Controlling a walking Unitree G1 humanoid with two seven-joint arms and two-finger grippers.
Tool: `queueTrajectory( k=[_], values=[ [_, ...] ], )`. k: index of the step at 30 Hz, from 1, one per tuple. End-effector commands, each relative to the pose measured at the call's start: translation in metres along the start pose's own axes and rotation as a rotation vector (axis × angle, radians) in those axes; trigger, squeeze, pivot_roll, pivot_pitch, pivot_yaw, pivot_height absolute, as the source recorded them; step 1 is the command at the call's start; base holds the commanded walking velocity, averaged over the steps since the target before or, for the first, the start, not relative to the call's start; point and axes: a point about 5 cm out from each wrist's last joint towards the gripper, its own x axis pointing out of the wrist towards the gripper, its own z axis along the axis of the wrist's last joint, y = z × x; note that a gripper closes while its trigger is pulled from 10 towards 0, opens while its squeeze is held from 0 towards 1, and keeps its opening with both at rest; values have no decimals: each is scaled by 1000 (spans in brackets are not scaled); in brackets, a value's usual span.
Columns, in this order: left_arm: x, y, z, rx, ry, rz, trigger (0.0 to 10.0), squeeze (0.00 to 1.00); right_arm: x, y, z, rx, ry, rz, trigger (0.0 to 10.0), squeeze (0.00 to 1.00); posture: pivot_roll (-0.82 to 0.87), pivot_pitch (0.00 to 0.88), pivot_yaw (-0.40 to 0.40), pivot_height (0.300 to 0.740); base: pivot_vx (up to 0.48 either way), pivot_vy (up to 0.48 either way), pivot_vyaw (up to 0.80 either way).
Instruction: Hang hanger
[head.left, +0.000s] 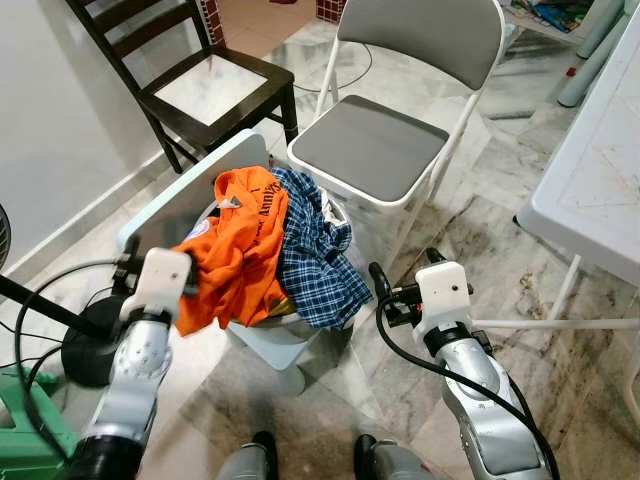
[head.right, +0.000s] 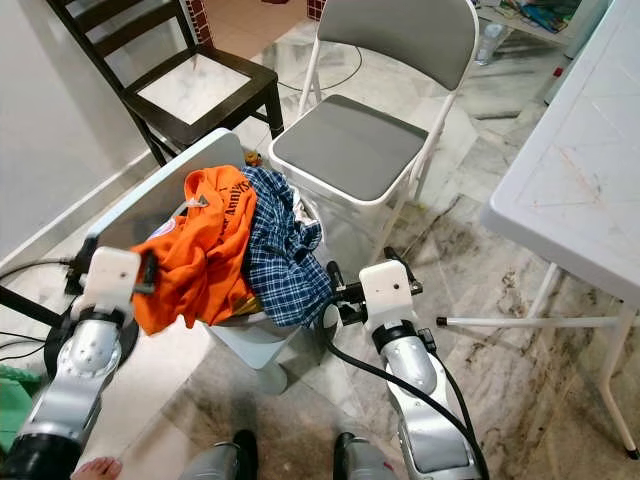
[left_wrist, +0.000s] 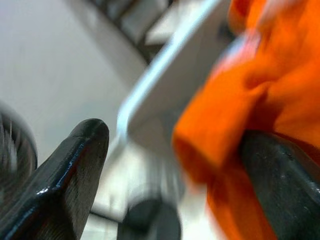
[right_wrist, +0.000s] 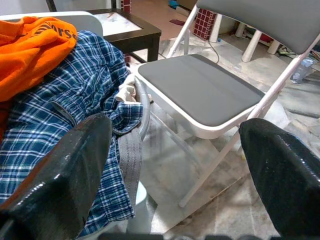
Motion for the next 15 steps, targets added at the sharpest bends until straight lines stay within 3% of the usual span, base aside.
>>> queueTrajectory(
  k=[1,7,10,15],
  values=[
    [-7,3,-16,13,69,-10,10000,1000,-2,4,-5,0,14,16,10000,0,52,258,27,740,0,0,0],
    [-12,6,-13,107,47,-25,10000,1000,0,6,-4,0,12,26,10000,0,63,256,24,740,0,0,0],
    [-11,13,-1,191,-46,-24,10000,1000,1,6,-4,-1,12,31,10000,0,70,257,24,740,0,0,0],
    [-13,8,6,151,-80,-68,10000,1000,2,7,-5,0,14,33,10000,0,72,260,26,740,0,0,0]
  ],
)
